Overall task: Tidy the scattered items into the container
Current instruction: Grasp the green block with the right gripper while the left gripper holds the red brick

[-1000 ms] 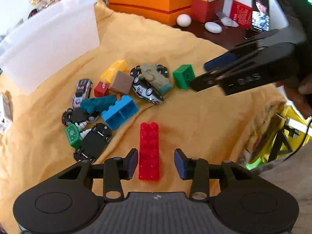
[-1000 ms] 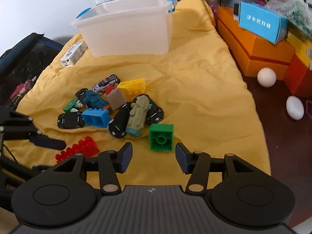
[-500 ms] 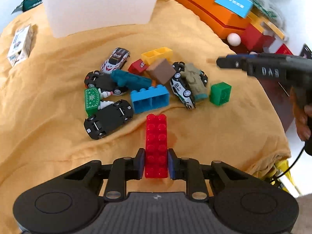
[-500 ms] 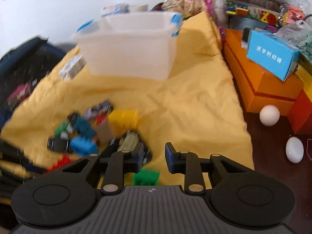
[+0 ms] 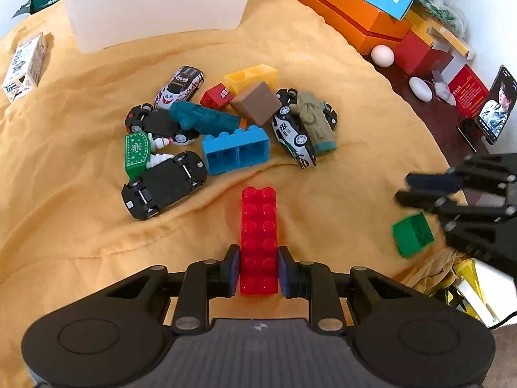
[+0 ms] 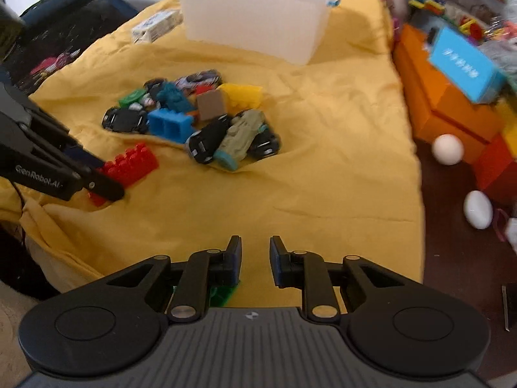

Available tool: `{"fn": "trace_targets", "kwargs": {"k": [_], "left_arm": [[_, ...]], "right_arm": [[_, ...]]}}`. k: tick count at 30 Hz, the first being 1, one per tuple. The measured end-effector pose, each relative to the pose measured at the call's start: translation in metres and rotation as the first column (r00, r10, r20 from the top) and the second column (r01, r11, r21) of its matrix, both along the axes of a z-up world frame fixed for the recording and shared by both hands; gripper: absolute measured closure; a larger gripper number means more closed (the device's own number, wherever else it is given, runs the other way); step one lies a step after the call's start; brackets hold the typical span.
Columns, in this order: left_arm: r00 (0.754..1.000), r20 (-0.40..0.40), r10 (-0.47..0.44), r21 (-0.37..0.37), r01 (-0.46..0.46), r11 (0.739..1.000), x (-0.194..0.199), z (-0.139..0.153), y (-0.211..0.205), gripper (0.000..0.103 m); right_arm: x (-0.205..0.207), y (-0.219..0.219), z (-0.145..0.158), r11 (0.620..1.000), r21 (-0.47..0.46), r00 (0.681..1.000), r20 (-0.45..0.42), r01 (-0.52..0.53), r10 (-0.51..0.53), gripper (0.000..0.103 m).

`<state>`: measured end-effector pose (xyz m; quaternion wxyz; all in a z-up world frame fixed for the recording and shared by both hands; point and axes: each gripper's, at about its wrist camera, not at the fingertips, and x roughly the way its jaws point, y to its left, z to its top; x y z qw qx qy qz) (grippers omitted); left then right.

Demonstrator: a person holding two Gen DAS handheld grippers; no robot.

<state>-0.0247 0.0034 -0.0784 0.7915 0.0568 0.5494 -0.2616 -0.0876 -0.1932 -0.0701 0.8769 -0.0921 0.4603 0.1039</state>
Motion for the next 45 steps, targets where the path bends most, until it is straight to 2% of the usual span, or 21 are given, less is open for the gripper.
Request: {"fn": "trace_targets", "kwargs": {"k": [3, 8, 12, 14, 16, 17, 18, 19, 21, 23, 25, 27, 29, 30, 31, 33, 35, 38, 41, 44, 45], "left_arm": [[1.0, -0.004, -0.003, -0.006, 0.003, 1.0, 0.0, -0.001, 0.001, 0.076], [1.0, -0.005, -0.016, -0.009, 0.016, 1.0, 0.001, -0.002, 0.001, 0.076], [1.0, -0.005, -0.029, -0.005, 0.029, 1.0, 0.001, -0.002, -0.001, 0.076], [0.999, -0.005, -0.034, -0.003, 0.034, 0.999, 0.002, -0.002, -0.002, 0.076], [0.999, -0.005, -0.039, -0.001, 0.039, 0.999, 0.002, -0.002, -0.002, 0.076], [0.999, -0.005, -0.041, 0.0, 0.041, 0.999, 0.002, -0.002, -0.003, 0.076], [0.999, -0.004, -0.042, 0.0, 0.042, 0.999, 0.002, -0.002, -0.003, 0.076], [0.999, -0.004, -0.043, 0.001, 0.043, 0.999, 0.001, -0.002, -0.002, 0.076], [0.999, -0.005, -0.043, -0.002, 0.043, 0.999, 0.001, -0.002, -0.001, 0.076], [0.999, -0.008, -0.039, -0.003, 0.039, 0.999, 0.002, -0.002, -0.001, 0.076], [0.999, -0.005, -0.04, 0.003, 0.04, 0.999, 0.002, -0.002, -0.003, 0.076], [0.999, -0.006, -0.043, 0.007, 0.043, 0.999, 0.002, -0.002, -0.004, 0.076], [0.999, -0.007, -0.042, 0.01, 0.042, 0.999, 0.003, -0.002, -0.005, 0.076], [0.999, -0.009, -0.04, 0.01, 0.04, 0.999, 0.003, -0.002, -0.005, 0.076], [0.999, -0.01, -0.038, 0.01, 0.038, 0.999, 0.003, -0.002, -0.005, 0.076], [0.999, -0.007, -0.034, 0.009, 0.034, 0.999, 0.002, -0.002, -0.004, 0.075], [1.0, -0.008, -0.026, 0.006, 0.026, 1.0, 0.002, -0.003, -0.002, 0.075], [1.0, -0.004, -0.024, 0.012, 0.024, 1.0, 0.003, -0.003, -0.004, 0.075], [0.999, 0.006, -0.038, 0.038, 0.038, 0.999, 0.001, -0.001, -0.008, 0.075], [0.999, 0.01, -0.034, 0.047, 0.034, 0.998, 0.001, -0.001, -0.01, 0.076], [0.999, 0.009, -0.03, 0.049, 0.03, 0.998, 0.002, -0.001, -0.01, 0.076]], "right_arm": [[0.001, -0.019, 0.012, 0.996, 0.067, 0.998, 0.005, 0.067, -0.068, 0.07], [-0.006, -0.024, 0.011, 0.974, 0.221, 0.99, -0.138, 0.051, -0.02, 0.071], [-0.011, -0.007, 0.001, 0.973, 0.227, 0.988, -0.155, 0.039, -0.004, 0.058], [-0.006, 0.0, -0.005, 0.976, 0.217, 0.987, -0.158, 0.036, -0.001, 0.06], [0.002, 0.004, -0.013, 0.975, 0.218, 0.979, -0.203, 0.049, -0.003, 0.061], [0.004, 0.005, -0.016, 0.972, 0.23, 0.974, -0.228, 0.046, 0.007, 0.066], [0.005, 0.007, -0.018, 0.972, 0.231, 0.97, -0.241, 0.039, 0.018, 0.076], [0.004, 0.01, -0.017, 0.975, 0.219, 0.973, -0.231, 0.028, 0.023, 0.076], [0.002, 0.015, -0.006, 0.99, 0.141, 0.991, -0.135, -0.003, 0.022, 0.076], [0.005, 0.025, 0.005, 0.999, -0.037, 0.999, 0.002, -0.036, 0.036, 0.076], [0.009, 0.037, 0.001, 0.972, -0.228, 0.992, 0.09, -0.064, 0.087, 0.076], [0.013, 0.048, -0.014, 0.935, -0.344, 0.984, 0.113, -0.09, 0.136, 0.076], [0.012, 0.056, -0.029, 0.917, -0.376, 0.982, 0.068, -0.136, 0.174, 0.075], [0.008, 0.06, -0.031, 0.913, -0.377, 0.98, 0.055, -0.157, 0.191, 0.064], [0.002, 0.063, -0.029, 0.914, -0.366, 0.976, 0.061, -0.174, 0.211, 0.059], [-0.01, 0.063, -0.017, 0.942, -0.26, 0.969, 0.07, -0.212, 0.238, 0.057], [-0.013, 0.054, -0.004, 0.973, -0.144, 0.978, 0.073, -0.181, 0.193, 0.054], [-0.007, 0.036, 0.004, 0.995, -0.043, 0.99, 0.104, -0.087, 0.091, 0.054], [0.009, 0.026, -0.003, 1.0, 0.015, 0.998, 0.059, -0.006, 0.005, 0.055], [0.022, 0.019, -0.018, 0.999, 0.031, 1.0, 0.0, 0.024, -0.024, 0.056], [0.025, 0.017, -0.025, 0.999, 0.035, 0.999, -0.031, 0.03, -0.029, 0.064]]}}
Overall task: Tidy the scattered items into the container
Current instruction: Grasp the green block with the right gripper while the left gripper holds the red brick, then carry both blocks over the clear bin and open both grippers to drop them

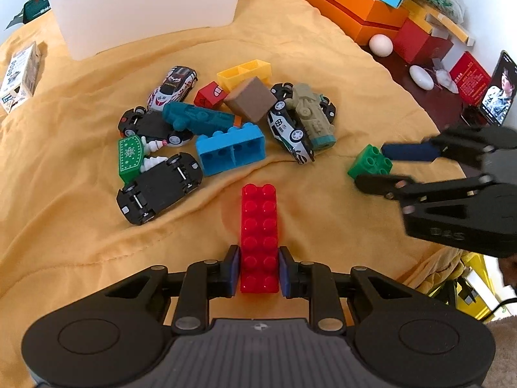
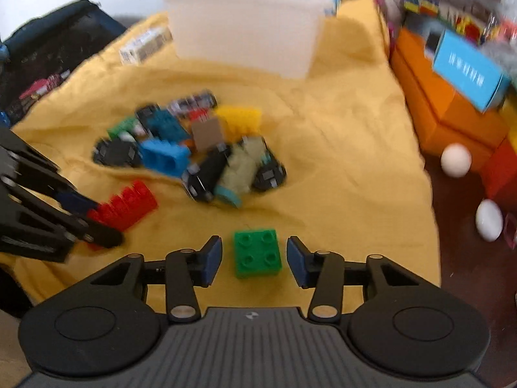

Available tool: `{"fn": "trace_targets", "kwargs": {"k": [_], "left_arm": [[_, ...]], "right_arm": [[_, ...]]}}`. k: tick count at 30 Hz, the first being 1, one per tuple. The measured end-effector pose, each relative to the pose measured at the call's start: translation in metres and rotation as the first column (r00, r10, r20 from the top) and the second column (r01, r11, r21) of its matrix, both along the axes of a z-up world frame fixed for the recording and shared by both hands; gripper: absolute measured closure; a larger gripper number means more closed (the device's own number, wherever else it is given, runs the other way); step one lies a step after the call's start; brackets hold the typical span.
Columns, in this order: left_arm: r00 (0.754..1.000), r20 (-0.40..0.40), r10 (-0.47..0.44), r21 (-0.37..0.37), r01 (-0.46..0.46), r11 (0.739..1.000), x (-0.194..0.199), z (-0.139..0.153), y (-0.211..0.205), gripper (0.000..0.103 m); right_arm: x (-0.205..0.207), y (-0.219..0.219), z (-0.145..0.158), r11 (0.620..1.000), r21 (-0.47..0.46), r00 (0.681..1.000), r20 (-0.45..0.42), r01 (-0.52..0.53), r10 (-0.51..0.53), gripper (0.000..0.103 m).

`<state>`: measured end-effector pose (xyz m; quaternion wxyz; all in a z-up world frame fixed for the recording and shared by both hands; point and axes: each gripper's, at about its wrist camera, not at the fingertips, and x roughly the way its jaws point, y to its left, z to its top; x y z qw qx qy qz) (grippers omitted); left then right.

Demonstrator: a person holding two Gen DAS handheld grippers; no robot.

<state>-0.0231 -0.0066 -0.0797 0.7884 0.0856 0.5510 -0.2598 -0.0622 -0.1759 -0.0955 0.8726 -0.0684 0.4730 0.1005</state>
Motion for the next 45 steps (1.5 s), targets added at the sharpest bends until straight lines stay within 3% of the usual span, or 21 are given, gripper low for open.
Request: {"fn": "trace_targets", "kwargs": {"k": [5, 11, 16, 24, 28, 34, 37, 39, 41, 42, 45], "left_arm": [[0.999, 0.038, 0.011, 0.027, -0.013, 1.0, 0.001, 0.012, -0.004, 0.076], [0.984, 0.175, 0.027, 0.04, -0.035, 0.999, 0.018, 0.061, -0.005, 0.076], [0.943, 0.328, 0.058, 0.087, -0.092, 0.992, 0.06, 0.107, -0.002, 0.076], [0.845, 0.517, 0.135, 0.054, -0.189, 0.98, 0.168, 0.184, -0.002, 0.076], [0.85, 0.503, 0.16, 0.077, -0.228, 0.971, 0.226, 0.175, -0.015, 0.076], [0.906, 0.368, 0.209, 0.14, -0.277, 0.951, 0.286, 0.114, -0.016, 0.076], [0.917, 0.313, 0.249, 0.143, -0.304, 0.942, 0.296, 0.091, -0.012, 0.076], [0.923, 0.309, 0.227, 0.156, -0.285, 0.946, 0.295, 0.085, -0.016, 0.075], [0.916, 0.341, 0.211, 0.16, -0.277, 0.947, 0.289, 0.088, -0.018, 0.069], [0.915, 0.35, 0.201, 0.159, -0.27, 0.95, 0.285, 0.091, -0.018, 0.06], [0.902, 0.385, 0.198, 0.165, -0.278, 0.946, 0.28, 0.102, -0.014, 0.054]], "right_arm": [[0.002, -0.002, 0.009, 0.999, 0.031, 1.0, -0.003, -0.028, 0.028, 0.069], [0.026, 0.0, 0.049, 0.995, 0.066, 0.995, 0.074, -0.074, 0.069, 0.069], [0.075, 0.004, 0.087, 0.989, 0.112, 0.985, 0.154, -0.097, 0.079, 0.069], [0.172, 0.029, 0.152, 0.992, 0.089, 0.948, 0.314, -0.084, 0.052, 0.069], [0.222, 0.035, 0.15, 0.996, 0.079, 0.954, 0.299, -0.047, 0.022, 0.069], [0.278, 0.036, 0.116, 0.999, 0.047, 0.978, 0.209, 0.005, -0.014, 0.069], [0.295, 0.037, 0.095, 0.999, 0.029, 0.99, 0.139, 0.023, -0.027, 0.069], [0.3, 0.038, 0.085, 0.999, 0.005, 0.993, 0.115, 0.032, -0.032, 0.067], [0.297, 0.038, 0.085, 0.999, -0.007, 0.991, 0.13, 0.037, -0.036, 0.055], [0.295, 0.038, 0.088, 0.999, -0.006, 0.989, 0.141, 0.041, -0.039, 0.048], [0.288, 0.037, 0.097, 0.999, -0.002, 0.985, 0.169, 0.043, -0.042, 0.046]]}}
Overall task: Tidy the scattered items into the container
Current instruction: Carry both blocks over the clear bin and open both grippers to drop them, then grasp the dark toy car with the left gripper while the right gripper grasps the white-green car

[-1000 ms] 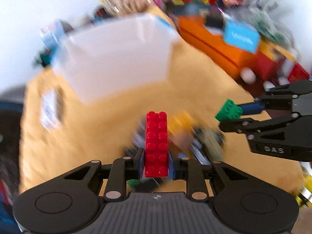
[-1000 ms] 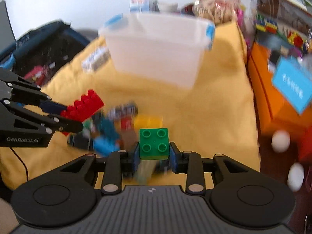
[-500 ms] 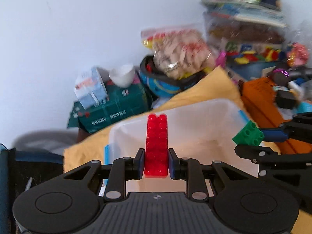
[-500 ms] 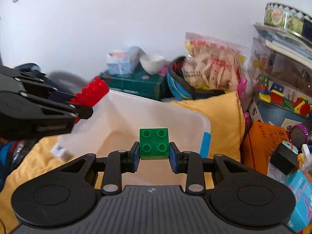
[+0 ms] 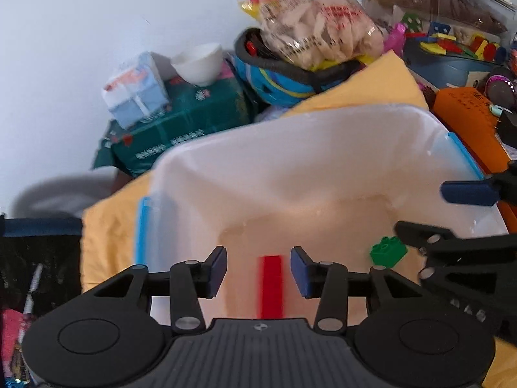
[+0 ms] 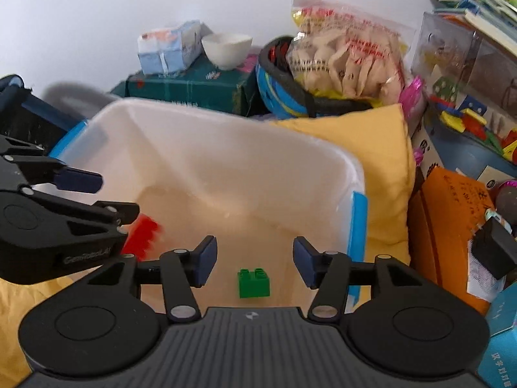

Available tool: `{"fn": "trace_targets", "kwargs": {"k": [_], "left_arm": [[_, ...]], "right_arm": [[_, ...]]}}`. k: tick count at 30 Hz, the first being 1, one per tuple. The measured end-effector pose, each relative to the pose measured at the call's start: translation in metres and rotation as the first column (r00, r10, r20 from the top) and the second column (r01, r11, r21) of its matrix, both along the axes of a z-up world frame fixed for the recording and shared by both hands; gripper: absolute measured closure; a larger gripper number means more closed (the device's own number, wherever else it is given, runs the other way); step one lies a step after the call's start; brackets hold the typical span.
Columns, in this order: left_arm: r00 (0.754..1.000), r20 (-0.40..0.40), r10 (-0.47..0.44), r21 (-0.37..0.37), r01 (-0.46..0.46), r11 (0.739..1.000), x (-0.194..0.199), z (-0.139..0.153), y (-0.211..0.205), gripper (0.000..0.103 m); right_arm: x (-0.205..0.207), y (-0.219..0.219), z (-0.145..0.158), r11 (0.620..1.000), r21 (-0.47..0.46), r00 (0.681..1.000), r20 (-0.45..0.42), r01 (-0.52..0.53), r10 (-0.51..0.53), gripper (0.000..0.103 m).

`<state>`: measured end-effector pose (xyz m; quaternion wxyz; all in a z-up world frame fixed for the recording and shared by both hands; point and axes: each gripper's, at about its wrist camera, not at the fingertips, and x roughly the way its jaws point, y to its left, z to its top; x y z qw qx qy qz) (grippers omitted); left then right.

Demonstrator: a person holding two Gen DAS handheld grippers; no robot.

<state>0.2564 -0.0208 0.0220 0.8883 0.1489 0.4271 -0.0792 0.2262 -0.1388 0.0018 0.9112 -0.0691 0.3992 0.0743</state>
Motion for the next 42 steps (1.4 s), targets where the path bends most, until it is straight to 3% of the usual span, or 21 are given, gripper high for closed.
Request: {"fn": "trace_targets", "kwargs": {"k": [3, 5, 8, 11, 15, 18, 21, 25, 29, 33, 35, 37, 42], "left_arm": [[0.999, 0.037, 0.013, 0.015, -0.013, 1.0, -0.016, 0.01, 0.009, 0.041], [0.997, 0.077, 0.032, 0.016, -0.033, 0.999, -0.035, 0.016, 0.016, 0.041], [0.989, 0.137, 0.064, -0.01, -0.063, 0.998, -0.065, 0.026, 0.028, 0.038], [0.983, 0.163, 0.088, -0.027, -0.085, 0.996, -0.095, 0.032, 0.036, 0.031], [0.983, 0.155, 0.095, -0.051, -0.088, 0.995, -0.134, 0.029, 0.04, 0.029], [0.982, 0.145, 0.119, -0.067, -0.11, 0.992, -0.169, 0.018, 0.042, 0.029], [0.991, 0.104, 0.083, -0.091, -0.074, 0.993, -0.202, 0.001, 0.046, 0.029], [0.999, 0.001, 0.049, -0.107, -0.049, 0.993, -0.233, -0.033, 0.053, 0.029], [0.994, -0.105, -0.006, -0.094, -0.004, 0.996, -0.257, -0.068, 0.057, 0.029], [0.987, -0.155, -0.046, -0.07, 0.035, 0.997, -0.262, -0.087, 0.055, 0.038], [0.988, -0.151, -0.04, -0.048, 0.033, 0.998, -0.256, -0.088, 0.057, 0.042], [0.986, -0.159, -0.055, -0.084, 0.042, 0.996, -0.248, -0.087, 0.06, 0.042], [0.952, -0.272, -0.138, -0.196, 0.085, 0.977, -0.223, -0.102, 0.057, 0.045]], "right_arm": [[-0.01, 0.0, 0.009, 1.0, -0.006, 1.0, 0.022, 0.008, -0.008, 0.045], [-0.02, -0.002, 0.015, 1.0, 0.003, 0.999, 0.032, 0.016, -0.016, 0.043], [-0.042, -0.003, 0.026, 1.0, 0.018, 0.997, 0.075, 0.026, -0.027, 0.021], [-0.067, -0.002, 0.034, 0.999, 0.032, 0.996, 0.09, 0.02, -0.023, 0.017], [-0.102, 0.0, 0.034, 0.998, 0.062, 0.996, 0.091, 0.011, -0.017, 0.006], [-0.136, 0.001, 0.024, 0.999, 0.045, 0.995, 0.097, -0.029, 0.024, 0.006], [-0.169, -0.004, 0.006, 0.999, 0.021, 0.995, 0.093, -0.041, 0.039, 0.006], [-0.197, -0.015, -0.029, 0.998, -0.003, 0.998, -0.015, -0.055, 0.055, 0.014], [-0.223, -0.026, -0.055, 0.997, 0.05, 0.992, -0.106, -0.057, 0.062, 0.019], [-0.239, -0.025, -0.072, 0.998, 0.028, 0.987, -0.149, -0.06, 0.064, 0.047], [-0.242, -0.025, -0.077, 0.997, 0.045, 0.983, -0.172, -0.059, 0.066, 0.051], [-0.246, -0.025, -0.076, 0.996, 0.067, 0.983, -0.171, -0.06, 0.071, 0.052], [-0.247, -0.025, -0.075, 0.995, 0.082, 0.986, -0.154, -0.059, 0.071, 0.052]]}}
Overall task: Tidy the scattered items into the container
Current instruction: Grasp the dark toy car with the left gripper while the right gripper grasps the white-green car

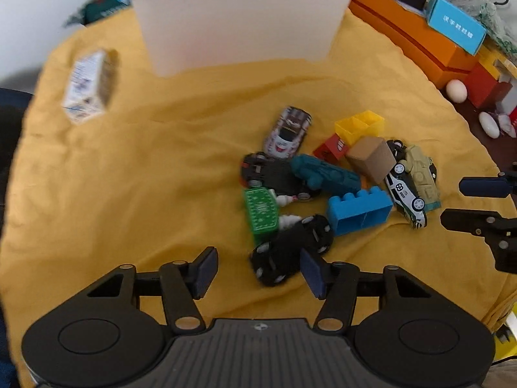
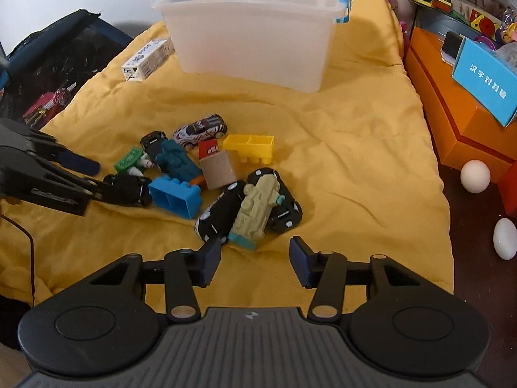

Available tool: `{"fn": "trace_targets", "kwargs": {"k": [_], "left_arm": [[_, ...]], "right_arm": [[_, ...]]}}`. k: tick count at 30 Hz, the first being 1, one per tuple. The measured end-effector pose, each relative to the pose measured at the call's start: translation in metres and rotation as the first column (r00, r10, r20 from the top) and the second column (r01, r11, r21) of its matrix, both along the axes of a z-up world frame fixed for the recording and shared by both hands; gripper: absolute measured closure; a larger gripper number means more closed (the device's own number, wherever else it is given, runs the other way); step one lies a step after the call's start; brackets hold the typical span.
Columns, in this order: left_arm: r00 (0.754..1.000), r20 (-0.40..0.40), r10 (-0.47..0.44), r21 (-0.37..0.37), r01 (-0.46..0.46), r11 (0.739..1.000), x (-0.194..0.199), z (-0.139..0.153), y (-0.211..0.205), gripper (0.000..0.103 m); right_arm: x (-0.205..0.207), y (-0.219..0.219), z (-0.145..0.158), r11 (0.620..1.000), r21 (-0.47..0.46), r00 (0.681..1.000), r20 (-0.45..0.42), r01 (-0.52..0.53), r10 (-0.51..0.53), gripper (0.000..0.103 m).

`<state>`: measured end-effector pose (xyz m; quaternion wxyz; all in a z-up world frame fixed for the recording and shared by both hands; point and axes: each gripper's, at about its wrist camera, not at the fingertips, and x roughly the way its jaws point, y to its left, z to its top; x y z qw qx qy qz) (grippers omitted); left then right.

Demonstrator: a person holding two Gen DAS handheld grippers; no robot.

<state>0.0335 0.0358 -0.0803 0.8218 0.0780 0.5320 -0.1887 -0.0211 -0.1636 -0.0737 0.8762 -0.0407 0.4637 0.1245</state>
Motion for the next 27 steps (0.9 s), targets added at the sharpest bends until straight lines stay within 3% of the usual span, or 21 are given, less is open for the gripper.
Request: {"fn": "trace_targets", "kwargs": {"k": [1, 3, 9, 13, 16, 20, 22, 24, 27], "left_arm": [[1.0, -0.024, 0.0, -0.04, -0.001, 0.999, 0.002, -0.002, 0.0, 0.062], [0.999, -0.034, 0.002, -0.073, -0.005, 0.997, 0.002, -0.001, -0.002, 0.067], [0.996, 0.061, -0.063, 0.043, 0.06, 0.997, -0.03, 0.005, -0.021, 0.085], [0.985, 0.116, -0.125, 0.118, 0.112, 0.987, -0.053, 0.007, -0.033, 0.085], [0.986, 0.104, -0.134, 0.089, 0.125, 0.988, -0.052, 0.01, -0.032, 0.085], [0.985, 0.089, -0.145, 0.051, 0.141, 0.989, -0.058, 0.006, -0.032, 0.081], [0.986, 0.09, -0.141, 0.024, 0.14, 0.99, -0.06, 0.006, -0.03, 0.081], [0.989, 0.092, -0.113, 0.015, 0.112, 0.994, -0.058, 0.009, -0.025, 0.081], [0.996, 0.077, -0.052, -0.037, 0.055, 0.998, -0.05, 0.011, -0.016, 0.079]], "right_arm": [[0.0, 0.0, 0.0, 1.0, 0.003, 1.0, 0.002, 0.003, -0.003, 0.052], [-0.003, -0.001, 0.0, 1.0, 0.004, 1.0, 0.005, 0.006, -0.006, 0.051], [-0.004, 0.003, -0.003, 1.0, 0.02, 1.0, 0.003, -0.008, 0.008, 0.051], [0.001, 0.015, -0.002, 0.997, 0.057, 0.999, -0.003, -0.047, 0.047, 0.051], [0.008, 0.025, -0.004, 0.995, 0.068, 0.998, -0.006, -0.067, 0.067, 0.051], [0.01, 0.04, -0.013, 0.993, 0.003, 0.993, 0.01, -0.119, 0.119, 0.053], [0.009, 0.046, -0.016, 0.988, -0.065, 0.989, 0.038, -0.142, 0.144, 0.071], [0.007, 0.047, -0.016, 0.983, -0.118, 0.987, 0.055, -0.143, 0.15, 0.079], [0.006, 0.034, -0.014, 0.992, -0.076, 0.993, 0.052, -0.104, 0.108, 0.083]]}}
